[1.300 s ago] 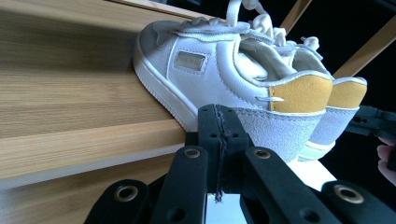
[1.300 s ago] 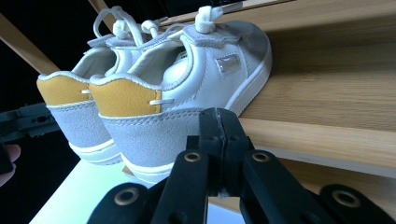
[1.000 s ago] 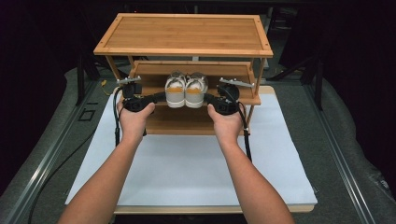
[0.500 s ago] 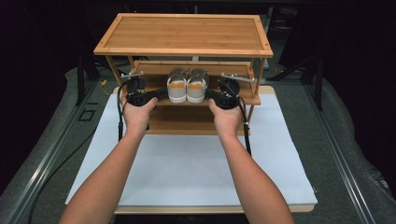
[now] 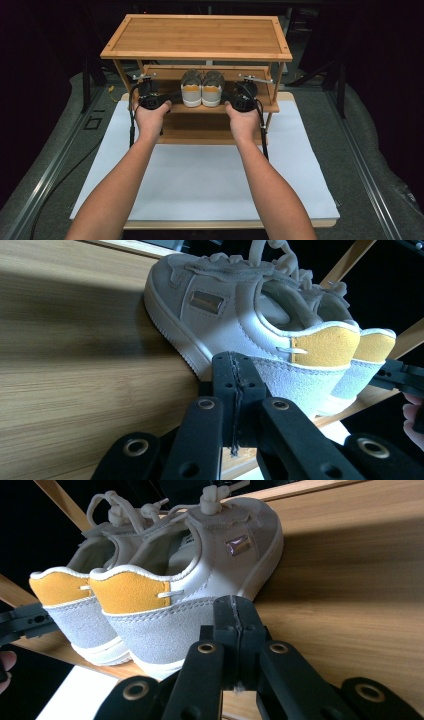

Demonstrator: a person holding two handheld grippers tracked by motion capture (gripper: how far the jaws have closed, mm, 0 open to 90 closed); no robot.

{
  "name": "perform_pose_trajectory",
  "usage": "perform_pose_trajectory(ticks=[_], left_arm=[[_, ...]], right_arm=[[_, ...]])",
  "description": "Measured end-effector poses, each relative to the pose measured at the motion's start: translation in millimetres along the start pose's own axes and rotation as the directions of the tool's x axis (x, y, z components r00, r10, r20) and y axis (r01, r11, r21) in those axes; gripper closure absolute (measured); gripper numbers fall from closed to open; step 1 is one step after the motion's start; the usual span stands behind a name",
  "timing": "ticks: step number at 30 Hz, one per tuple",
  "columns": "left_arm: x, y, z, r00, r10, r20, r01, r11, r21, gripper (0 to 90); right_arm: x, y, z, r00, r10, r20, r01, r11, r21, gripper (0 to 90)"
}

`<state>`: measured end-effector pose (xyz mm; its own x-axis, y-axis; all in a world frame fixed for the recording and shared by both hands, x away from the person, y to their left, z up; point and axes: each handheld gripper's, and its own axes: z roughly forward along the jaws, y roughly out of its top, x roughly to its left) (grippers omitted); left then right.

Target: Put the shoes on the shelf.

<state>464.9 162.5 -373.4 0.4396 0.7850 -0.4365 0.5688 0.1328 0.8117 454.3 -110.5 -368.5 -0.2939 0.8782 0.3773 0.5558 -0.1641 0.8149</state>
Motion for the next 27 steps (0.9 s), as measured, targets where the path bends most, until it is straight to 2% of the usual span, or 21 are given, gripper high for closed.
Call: perform_pose_trajectory(ticks=[1, 2, 4, 6, 7, 9, 15, 17, 18, 20, 21, 23, 24, 25, 27], left_arm=[[0.2, 0.2, 0.3, 1.0000, 0.001, 0.000, -0.001, 1.0000, 0.002, 89.8], [0.7, 0.4, 1.5, 1.0000, 0.002, -0.005, -0.002, 1.0000, -0.004, 89.8], [0.4, 1.4, 2.7, 0.9999, 0.003, -0.010, -0.003, 1.0000, 0.002, 89.8], [-1.0, 2.5, 4.3, 0.9995, 0.015, -0.027, -0.015, 0.9999, -0.001, 89.8], [0.0, 2.6, 4.9, 0.9996, 0.012, -0.027, -0.012, 0.9999, -0.002, 89.8], [2.4, 3.1, 5.9, 0.9998, 0.004, -0.018, -0.004, 1.0000, -0.006, 89.8], [3.9, 4.2, 9.2, 0.9998, -0.002, -0.021, 0.002, 1.0000, -0.007, 89.8], [3.8, 5.0, 10.5, 0.9995, -0.001, -0.032, 0.001, 1.0000, -0.001, 89.8], [3.5, 5.3, 10.7, 0.9993, 0.003, -0.036, -0.003, 1.0000, 0.001, 89.8], [4.1, 5.7, 11.6, 0.9992, -0.001, -0.039, 0.001, 1.0000, -0.001, 89.8], [5.3, 5.8, 11.7, 0.9993, 0.002, -0.038, -0.001, 1.0000, 0.005, 89.8], [6.1, 5.9, 12.2, 0.9996, -0.011, -0.026, 0.011, 0.9999, 0.006, 89.8], [6.2, 5.9, 12.5, 0.9996, -0.008, -0.028, 0.009, 0.9999, 0.006, 89.8], [6.2, 5.9, 12.7, 0.9995, -0.010, -0.028, 0.011, 0.9999, 0.006, 89.8], [6.2, 6.0, 13.1, 0.9994, -0.007, -0.033, 0.007, 1.0000, 0.005, 89.8]], right_arm=[[0.6, 1.3, -0.4, 0.9999, -0.006, 0.016, 0.005, 1.000, 0.016, 90.0], [0.5, 1.5, 1.5, 0.9999, -0.008, 0.009, 0.008, 1.000, 0.000, 90.0], [0.3, 2.1, 1.9, 0.9999, -0.007, 0.015, 0.007, 1.000, 0.017, 90.0], [0.8, 1.6, 4.3, 0.9997, -0.002, 0.023, 0.002, 1.000, -0.005, 90.0], [1.1, 2.3, 3.1, 0.9996, -0.008, 0.029, 0.007, 1.000, 0.017, 90.0], [2.3, 2.3, 4.9, 0.9991, -0.013, 0.040, 0.013, 1.000, 0.007, 90.0], [0.3, 4.0, 9.6, 0.9995, -0.014, 0.030, 0.014, 1.000, -0.001, 90.0], [-0.1, 4.2, 10.0, 0.9990, -0.012, 0.042, 0.012, 1.000, 0.011, 90.0], [-0.8, 3.8, 11.5, 0.9997, -0.006, 0.025, 0.006, 1.000, 0.003, 90.0], [0.0, 3.9, 12.1, 0.9992, -0.001, 0.040, 0.001, 1.000, 0.001, 90.0], [-0.1, 4.1, 12.6, 0.9996, -0.002, 0.028, 0.002, 1.000, 0.001, 90.0], [0.1, 5.8, 12.3, 0.9989, -0.004, 0.046, 0.003, 1.000, 0.020, 90.0], [-0.5, 6.4, 12.3, 0.9994, -0.008, 0.034, 0.007, 1.000, 0.026, 90.0], [-0.4, 6.0, 14.1, 0.9991, -0.009, 0.041, 0.008, 1.000, 0.008, 90.0], [-0.7, 6.5, 14.7, 0.9990, -0.010, 0.043, 0.009, 1.000, 0.006, 90.0]])
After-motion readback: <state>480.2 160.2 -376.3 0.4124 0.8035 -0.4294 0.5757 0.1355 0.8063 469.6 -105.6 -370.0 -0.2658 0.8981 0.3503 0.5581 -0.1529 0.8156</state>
